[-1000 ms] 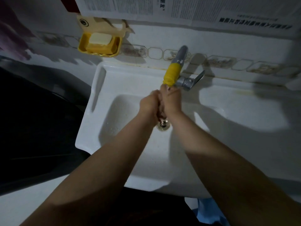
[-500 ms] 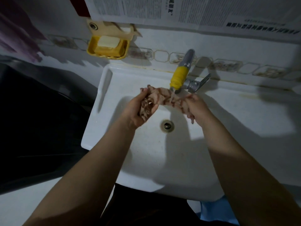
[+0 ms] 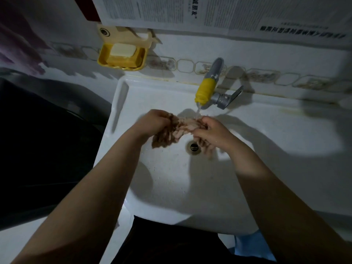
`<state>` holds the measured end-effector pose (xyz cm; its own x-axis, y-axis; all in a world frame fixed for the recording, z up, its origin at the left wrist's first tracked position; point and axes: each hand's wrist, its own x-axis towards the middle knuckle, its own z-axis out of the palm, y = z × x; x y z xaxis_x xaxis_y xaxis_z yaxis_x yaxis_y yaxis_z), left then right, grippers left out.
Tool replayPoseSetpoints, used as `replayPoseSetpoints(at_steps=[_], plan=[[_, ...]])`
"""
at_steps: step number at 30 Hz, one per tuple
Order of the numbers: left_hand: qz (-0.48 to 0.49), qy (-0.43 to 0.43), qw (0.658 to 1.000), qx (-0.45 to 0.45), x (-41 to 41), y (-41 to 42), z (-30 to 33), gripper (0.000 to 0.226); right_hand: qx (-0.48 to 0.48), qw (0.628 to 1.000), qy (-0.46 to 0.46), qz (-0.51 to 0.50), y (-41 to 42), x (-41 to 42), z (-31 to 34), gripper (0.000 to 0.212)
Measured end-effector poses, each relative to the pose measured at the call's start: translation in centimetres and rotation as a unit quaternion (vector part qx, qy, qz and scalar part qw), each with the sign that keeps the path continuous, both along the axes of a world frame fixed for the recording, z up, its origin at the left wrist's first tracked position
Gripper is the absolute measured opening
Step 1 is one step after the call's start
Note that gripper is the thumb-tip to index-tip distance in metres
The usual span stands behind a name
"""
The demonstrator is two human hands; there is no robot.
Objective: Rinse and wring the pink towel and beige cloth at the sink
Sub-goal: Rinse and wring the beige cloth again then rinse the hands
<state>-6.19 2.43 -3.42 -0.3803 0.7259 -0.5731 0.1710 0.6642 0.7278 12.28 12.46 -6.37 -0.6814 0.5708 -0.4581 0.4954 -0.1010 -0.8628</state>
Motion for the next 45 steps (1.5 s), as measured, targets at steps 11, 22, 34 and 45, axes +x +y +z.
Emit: replayPoseSetpoints(at_steps=[11, 22, 34, 45], plan=[[-0.25, 0.028, 0.964, 0.087, 2.4, 0.9, 1.3, 0.068, -0.07, 0.996, 0.031, 0.036, 0.4, -0.1, 1.0, 0.06], [-0.103, 0.192, 0.958, 0.187, 4.9, 1.6, 2.2, 0.011, 0.074, 0.996, -0.038, -0.01, -2.3, -0.3, -0.1, 0.077], [-0.077, 0.257, 0.962, 0.042, 3.0, 0.6, 0.3, 0.028, -0.257, 0.932, 0.096, -0.236, -0.1, -1.5, 1.5, 0.052], [0.201, -0.238, 0.95, -0.008, 9.7, 1.0, 0.8, 0.04, 0.041, 0.963, 0.162, -0.21, -3.8, -5.5, 2.4, 0.012]])
